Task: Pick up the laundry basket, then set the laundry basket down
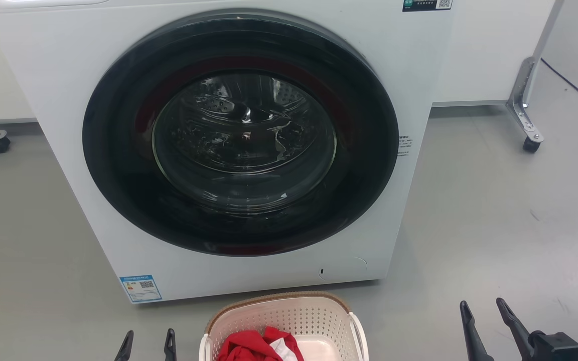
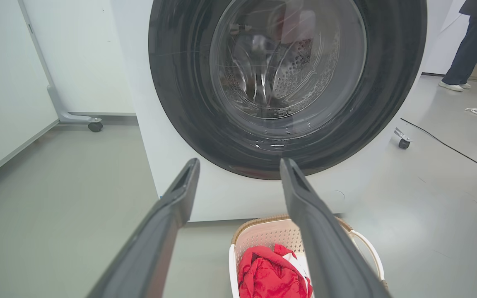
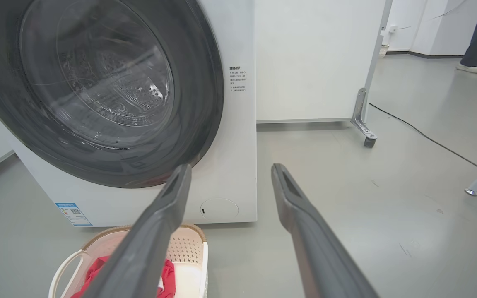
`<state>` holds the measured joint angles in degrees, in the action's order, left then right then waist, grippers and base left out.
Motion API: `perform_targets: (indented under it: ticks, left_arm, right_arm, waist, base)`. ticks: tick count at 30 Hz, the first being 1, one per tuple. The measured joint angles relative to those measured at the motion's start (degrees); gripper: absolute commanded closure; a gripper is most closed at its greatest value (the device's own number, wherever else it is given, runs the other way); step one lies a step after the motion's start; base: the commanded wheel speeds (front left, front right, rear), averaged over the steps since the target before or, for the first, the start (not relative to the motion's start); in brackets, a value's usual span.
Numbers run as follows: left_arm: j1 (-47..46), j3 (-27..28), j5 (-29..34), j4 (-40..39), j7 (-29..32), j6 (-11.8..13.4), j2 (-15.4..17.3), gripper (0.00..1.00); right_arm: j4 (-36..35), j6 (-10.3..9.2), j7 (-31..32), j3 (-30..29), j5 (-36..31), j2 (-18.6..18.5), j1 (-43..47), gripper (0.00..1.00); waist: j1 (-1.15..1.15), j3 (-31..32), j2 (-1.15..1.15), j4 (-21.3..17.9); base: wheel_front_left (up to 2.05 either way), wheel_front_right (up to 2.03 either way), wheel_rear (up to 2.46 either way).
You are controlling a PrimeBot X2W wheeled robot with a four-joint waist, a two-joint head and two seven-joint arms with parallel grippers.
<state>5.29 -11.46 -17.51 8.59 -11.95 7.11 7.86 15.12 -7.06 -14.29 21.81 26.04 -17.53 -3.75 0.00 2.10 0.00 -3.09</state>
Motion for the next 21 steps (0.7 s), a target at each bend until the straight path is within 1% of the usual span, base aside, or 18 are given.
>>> perform_targets:
  ticks: [21]
  left_arm:
    - [1.1,1.1,1.1,-2.3,3.4,0.0,-0.9,0.00]
  right_arm:
    - [-1.7,-0.08,0.0,-1.5,-1.3,0.1,1.0,0.00]
  waist:
    - [0.00,-0.1,0.00,0.4]
  base:
    - [0.00,0.00,0.00]
